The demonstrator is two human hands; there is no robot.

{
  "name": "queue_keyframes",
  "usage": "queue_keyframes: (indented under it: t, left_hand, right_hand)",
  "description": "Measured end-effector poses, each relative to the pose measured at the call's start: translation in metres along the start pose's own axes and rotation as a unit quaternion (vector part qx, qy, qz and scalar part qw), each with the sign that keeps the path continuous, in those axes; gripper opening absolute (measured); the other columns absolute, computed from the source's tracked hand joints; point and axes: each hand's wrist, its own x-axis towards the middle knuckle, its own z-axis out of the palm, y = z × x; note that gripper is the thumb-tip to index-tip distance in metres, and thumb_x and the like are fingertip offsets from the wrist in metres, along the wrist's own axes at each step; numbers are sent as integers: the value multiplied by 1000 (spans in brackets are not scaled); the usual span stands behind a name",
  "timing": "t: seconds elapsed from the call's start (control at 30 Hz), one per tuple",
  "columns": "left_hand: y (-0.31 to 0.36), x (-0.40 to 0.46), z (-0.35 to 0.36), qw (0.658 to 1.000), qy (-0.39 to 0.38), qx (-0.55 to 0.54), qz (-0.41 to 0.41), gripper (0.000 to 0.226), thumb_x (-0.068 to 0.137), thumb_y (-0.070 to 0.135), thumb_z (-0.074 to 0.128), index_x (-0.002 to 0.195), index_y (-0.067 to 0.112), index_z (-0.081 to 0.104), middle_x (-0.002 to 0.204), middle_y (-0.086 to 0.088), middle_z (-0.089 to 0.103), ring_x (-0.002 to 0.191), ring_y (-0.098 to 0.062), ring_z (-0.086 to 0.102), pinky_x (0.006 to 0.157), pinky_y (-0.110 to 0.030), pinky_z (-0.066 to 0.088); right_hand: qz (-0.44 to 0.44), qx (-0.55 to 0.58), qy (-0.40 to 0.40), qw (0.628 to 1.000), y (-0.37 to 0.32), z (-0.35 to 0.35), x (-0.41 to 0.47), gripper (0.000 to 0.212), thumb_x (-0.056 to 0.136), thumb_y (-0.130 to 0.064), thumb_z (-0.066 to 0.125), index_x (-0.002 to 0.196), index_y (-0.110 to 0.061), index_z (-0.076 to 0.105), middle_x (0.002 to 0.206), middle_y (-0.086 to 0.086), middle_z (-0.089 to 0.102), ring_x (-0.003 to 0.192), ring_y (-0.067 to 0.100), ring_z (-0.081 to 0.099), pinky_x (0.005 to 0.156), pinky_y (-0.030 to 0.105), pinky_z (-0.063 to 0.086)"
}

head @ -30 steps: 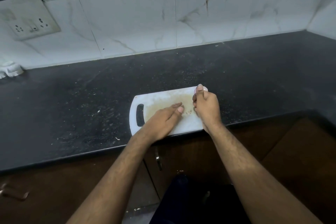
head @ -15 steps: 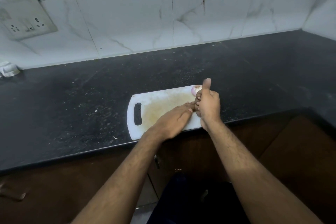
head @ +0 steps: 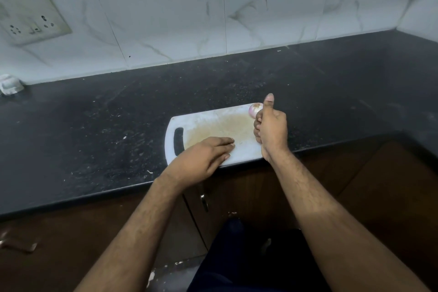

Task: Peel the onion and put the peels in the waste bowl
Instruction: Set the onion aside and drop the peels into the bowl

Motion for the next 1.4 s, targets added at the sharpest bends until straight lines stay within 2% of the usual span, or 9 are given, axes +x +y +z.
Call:
queue_keyframes:
  t: [0.27,0.4,0.53,0.67,0.87,1.1,1.23,1.3,1.4]
  left_hand:
    - [-11,8,0,997,72,-12,-34,24,106,9,63,123,7,79,132,-10,72,125,-26,66,108,-27,45]
    - [-13,18,-3,989,119,-63,-57,19,98,0,70,109,8,83,114,-4,76,107,-16,71,98,-21,52]
    - [-3,29,-11,984,100,-106,-107,30,99,-2,65,120,18,59,106,1,72,99,-14,68,90,-17,49]
    - [3,40,-14,982,104,-104,-122,43,98,-6,61,113,23,33,101,-2,70,93,-20,68,85,-26,54]
    - [1,46,-10,930,232,-230,-169,46,94,-6,69,106,24,37,94,-1,74,80,-7,69,73,-11,50]
    - [5,49,-3,948,169,-205,-177,45,93,-4,73,108,23,39,90,2,77,81,-4,69,77,-10,49]
    - [16,55,-9,969,116,-139,-165,41,97,-2,61,109,26,34,93,-1,72,86,-17,68,85,-31,56]
    - [29,57,-16,975,87,-123,-163,10,102,20,43,107,24,36,96,-9,70,86,-21,64,91,-40,55]
    - [34,62,-14,989,72,-49,-120,37,88,48,16,98,20,38,108,-24,69,96,-38,63,98,-54,51]
  right_hand:
    - [-43,-50,-9,998,3,4,-1,61,106,-51,44,55,-19,39,54,1,32,46,12,24,39,20,27]
    - [-52,-67,-9,996,6,4,1,61,106,-51,44,55,-17,41,52,-1,33,45,12,25,39,19,28]
    - [-57,-77,-10,995,10,5,2,61,106,-52,44,56,-19,40,50,-3,34,43,10,26,42,24,26]
    - [-50,-82,-11,995,12,7,4,55,105,-54,45,62,-20,43,48,-8,36,42,9,29,44,26,26]
    - [-48,-77,-8,996,12,5,6,56,105,-54,46,59,-21,42,50,-7,35,43,10,29,44,26,26]
    - [-49,-80,-12,996,12,5,5,64,105,-54,46,50,-23,38,48,-9,36,42,10,29,43,26,27]
    - [-54,-72,-16,996,13,5,6,62,104,-55,47,50,-24,38,47,-13,36,42,10,30,45,27,27]
    - [-55,-80,-18,995,14,5,7,65,103,-57,47,47,-26,39,45,-12,36,41,10,31,46,28,28]
    - [-58,-87,-17,994,15,4,8,71,103,-56,46,41,-23,37,44,-11,35,41,11,31,47,28,29]
